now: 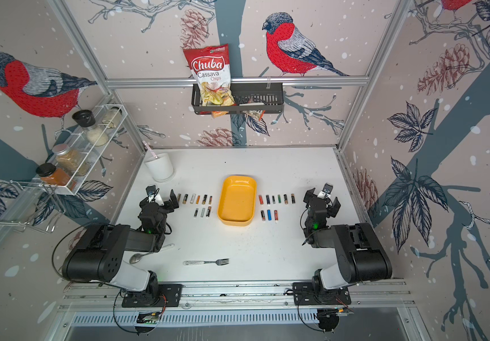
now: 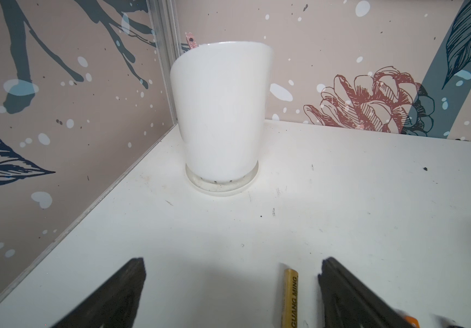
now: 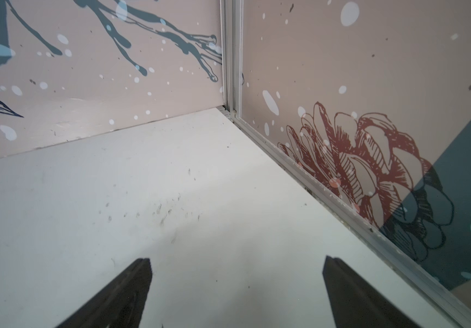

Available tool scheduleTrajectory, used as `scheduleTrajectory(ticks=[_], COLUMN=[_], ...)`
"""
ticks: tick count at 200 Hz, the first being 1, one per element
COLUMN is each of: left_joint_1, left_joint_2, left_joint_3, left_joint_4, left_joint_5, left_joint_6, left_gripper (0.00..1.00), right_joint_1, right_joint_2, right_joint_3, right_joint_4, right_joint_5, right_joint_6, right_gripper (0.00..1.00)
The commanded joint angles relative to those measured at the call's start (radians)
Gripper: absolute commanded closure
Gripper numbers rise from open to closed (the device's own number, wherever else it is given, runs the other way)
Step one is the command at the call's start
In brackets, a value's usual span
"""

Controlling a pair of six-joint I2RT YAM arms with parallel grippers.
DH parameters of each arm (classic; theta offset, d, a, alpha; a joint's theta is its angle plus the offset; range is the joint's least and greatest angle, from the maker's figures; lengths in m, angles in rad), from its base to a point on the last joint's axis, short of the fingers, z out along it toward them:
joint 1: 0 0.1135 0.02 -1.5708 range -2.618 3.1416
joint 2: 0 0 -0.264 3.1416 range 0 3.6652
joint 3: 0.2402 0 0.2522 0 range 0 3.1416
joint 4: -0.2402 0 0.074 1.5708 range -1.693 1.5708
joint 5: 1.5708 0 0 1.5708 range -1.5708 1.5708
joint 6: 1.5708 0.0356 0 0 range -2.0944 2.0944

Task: Take the batteries out of the storage box
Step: Reset both arms

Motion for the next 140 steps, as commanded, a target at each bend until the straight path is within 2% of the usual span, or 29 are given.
scheduleTrajectory(ticks=[1, 5, 14, 18, 36, 50, 70, 81, 140], left_joint_1=[0.004, 0.004, 0.002, 0.002, 0.003, 0.004, 0.002, 0.002, 0.003], left_joint_2=[0.002, 0.0, 0.001, 0.001, 0.001, 0.001, 0.001, 0.001, 0.0], left_joint_3=[0.004, 0.004, 0.005, 0.005, 0.004, 0.005, 0.006, 0.006, 0.005], left_joint_4=[0.047, 0.044, 0.046, 0.046, 0.045, 0.044, 0.044, 0.044, 0.044], left_joint_5=[0.012, 0.014, 0.012, 0.012, 0.012, 0.012, 0.012, 0.012, 0.012], left_joint_6=[0.013, 0.012, 0.013, 0.013, 0.013, 0.012, 0.013, 0.013, 0.013], left_gripper=[0.01, 0.02, 0.02, 0.01, 0.02, 0.02, 0.01, 0.01, 0.01], right_joint_1=[-0.018, -0.028, -0.029, -0.019, 0.002, -0.018, -0.025, -0.044, -0.05], right_joint_2=[-0.004, 0.008, 0.082, 0.093, 0.019, 0.06, 0.035, 0.038, 0.05], right_joint_3=[-0.03, -0.049, -0.13, -0.146, -0.111, -0.066, -0.054, -0.06, -0.046], right_joint_4=[0.124, 0.147, 0.435, 0.48, 0.286, 0.267, 0.199, 0.217, 0.205], right_joint_5=[-0.109, -0.139, -0.143, -0.135, -0.105, -0.116, -0.135, -0.17, -0.193], right_joint_6=[-0.012, -0.001, -0.043, -0.054, -0.034, -0.031, -0.016, -0.011, -0.012], right_gripper=[0.0, 0.0, 0.0, 0.0, 0.0, 0.0, 0.0, 0.0, 0.0])
